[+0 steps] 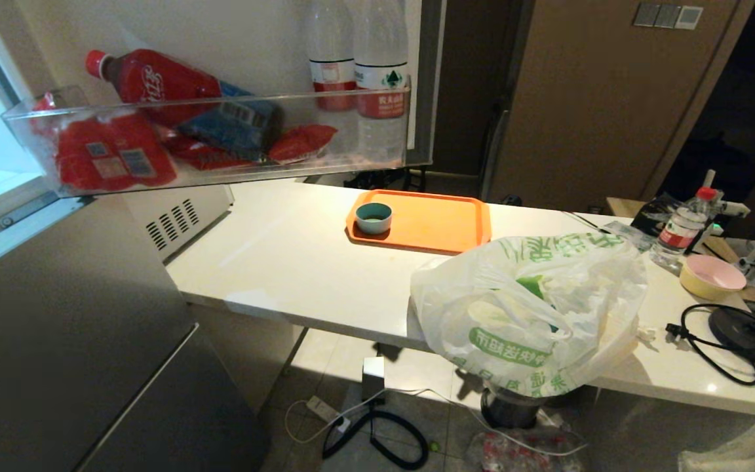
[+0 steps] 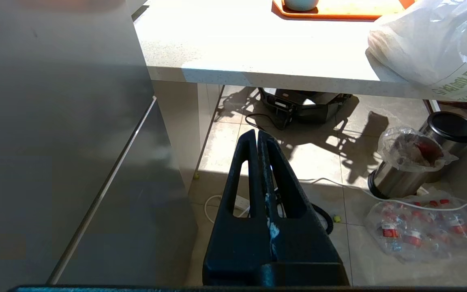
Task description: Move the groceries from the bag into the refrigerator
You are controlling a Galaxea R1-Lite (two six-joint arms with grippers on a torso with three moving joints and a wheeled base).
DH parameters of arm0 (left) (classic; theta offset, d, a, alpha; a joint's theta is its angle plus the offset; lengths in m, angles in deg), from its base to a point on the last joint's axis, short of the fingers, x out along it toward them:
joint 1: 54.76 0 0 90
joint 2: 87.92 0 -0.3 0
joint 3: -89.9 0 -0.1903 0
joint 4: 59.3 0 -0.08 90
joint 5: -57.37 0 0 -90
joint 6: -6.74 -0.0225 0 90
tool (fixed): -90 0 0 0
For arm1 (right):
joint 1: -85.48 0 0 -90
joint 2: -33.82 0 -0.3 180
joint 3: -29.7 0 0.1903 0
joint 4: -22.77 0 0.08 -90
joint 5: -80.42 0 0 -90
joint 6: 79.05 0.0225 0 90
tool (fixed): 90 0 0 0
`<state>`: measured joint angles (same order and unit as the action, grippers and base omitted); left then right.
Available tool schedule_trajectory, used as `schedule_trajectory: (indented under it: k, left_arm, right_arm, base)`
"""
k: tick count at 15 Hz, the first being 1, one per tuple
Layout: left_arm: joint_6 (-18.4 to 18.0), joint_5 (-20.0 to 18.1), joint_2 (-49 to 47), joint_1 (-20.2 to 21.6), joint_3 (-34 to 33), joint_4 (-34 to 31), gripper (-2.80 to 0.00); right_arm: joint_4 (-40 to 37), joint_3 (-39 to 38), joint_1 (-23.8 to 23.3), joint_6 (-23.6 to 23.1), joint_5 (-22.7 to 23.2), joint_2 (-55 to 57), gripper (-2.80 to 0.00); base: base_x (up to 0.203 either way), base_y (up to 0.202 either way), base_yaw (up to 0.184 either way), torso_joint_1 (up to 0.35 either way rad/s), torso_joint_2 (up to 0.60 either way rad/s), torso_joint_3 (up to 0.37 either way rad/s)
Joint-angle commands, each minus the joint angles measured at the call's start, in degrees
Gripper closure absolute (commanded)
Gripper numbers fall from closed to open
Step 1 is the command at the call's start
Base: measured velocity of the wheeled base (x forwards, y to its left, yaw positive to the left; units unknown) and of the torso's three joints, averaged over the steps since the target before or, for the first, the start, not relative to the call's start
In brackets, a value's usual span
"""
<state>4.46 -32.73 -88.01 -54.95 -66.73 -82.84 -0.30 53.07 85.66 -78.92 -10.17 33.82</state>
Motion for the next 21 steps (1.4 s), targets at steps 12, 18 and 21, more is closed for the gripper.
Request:
schedule_trajectory:
  k: [12, 18, 21]
  left_arm:
    - [-0.01, 0.01, 0.01, 0.01, 0.00, 0.00, 0.00]
    - [-0.01, 0.01, 0.01, 0.01, 0.00, 0.00, 0.00]
    - [-0.09, 0.01, 0.01, 0.01, 0.00, 0.00, 0.00]
  right_arm:
    - [0.05, 0.00, -0.01, 0.04, -0.02, 0.09, 0.00]
    - [-0.03, 0.00, 0.07, 0.04, -0.02, 0.08, 0.00]
    - [0.00, 0.00, 0.07, 0.04, -0.02, 0.09, 0.00]
  base:
    - [0.000, 0.000, 0.000, 0.000, 0.00, 0.000]
    - [0.000, 0.000, 0.000, 0.000, 0.00, 0.000]
    - [0.000, 0.000, 0.000, 0.000, 0.00, 0.000]
